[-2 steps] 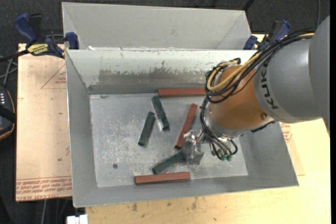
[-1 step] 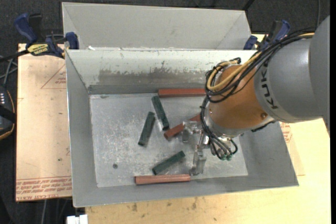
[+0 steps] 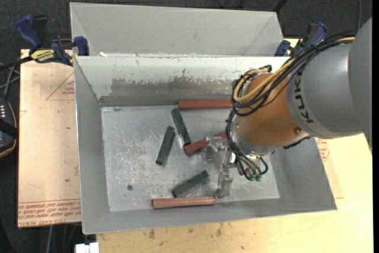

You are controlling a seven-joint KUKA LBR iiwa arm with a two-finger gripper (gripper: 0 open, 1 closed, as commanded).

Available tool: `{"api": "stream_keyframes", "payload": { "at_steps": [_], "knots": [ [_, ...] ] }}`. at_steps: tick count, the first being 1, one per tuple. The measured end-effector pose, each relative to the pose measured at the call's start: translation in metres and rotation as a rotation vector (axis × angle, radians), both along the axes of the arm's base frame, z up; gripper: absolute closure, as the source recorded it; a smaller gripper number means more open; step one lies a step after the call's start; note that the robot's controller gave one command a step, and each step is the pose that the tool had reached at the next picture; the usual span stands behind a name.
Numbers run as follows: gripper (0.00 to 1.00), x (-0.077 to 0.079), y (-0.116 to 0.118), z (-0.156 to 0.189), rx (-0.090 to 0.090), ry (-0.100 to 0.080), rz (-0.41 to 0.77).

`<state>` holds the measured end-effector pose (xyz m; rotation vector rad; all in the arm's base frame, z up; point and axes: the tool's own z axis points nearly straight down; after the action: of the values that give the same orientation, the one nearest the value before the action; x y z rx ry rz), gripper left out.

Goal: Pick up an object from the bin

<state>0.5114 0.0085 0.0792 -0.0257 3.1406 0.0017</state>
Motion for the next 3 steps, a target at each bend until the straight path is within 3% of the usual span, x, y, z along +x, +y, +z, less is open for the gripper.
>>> {"api": "stream_keyframes", "payload": {
  "at_steps": [1,2,3],
  "knots": [
    [1.0,-0.022,0.113,-0.008,0.003,-0.001,-0.105],
    [1.0,-0.022,0.113,-0.008,0.003,-0.001,-0.105],
    [1.0,-0.016,0.115,0.041,-0.002,0.007,-0.116]
  ]
}}
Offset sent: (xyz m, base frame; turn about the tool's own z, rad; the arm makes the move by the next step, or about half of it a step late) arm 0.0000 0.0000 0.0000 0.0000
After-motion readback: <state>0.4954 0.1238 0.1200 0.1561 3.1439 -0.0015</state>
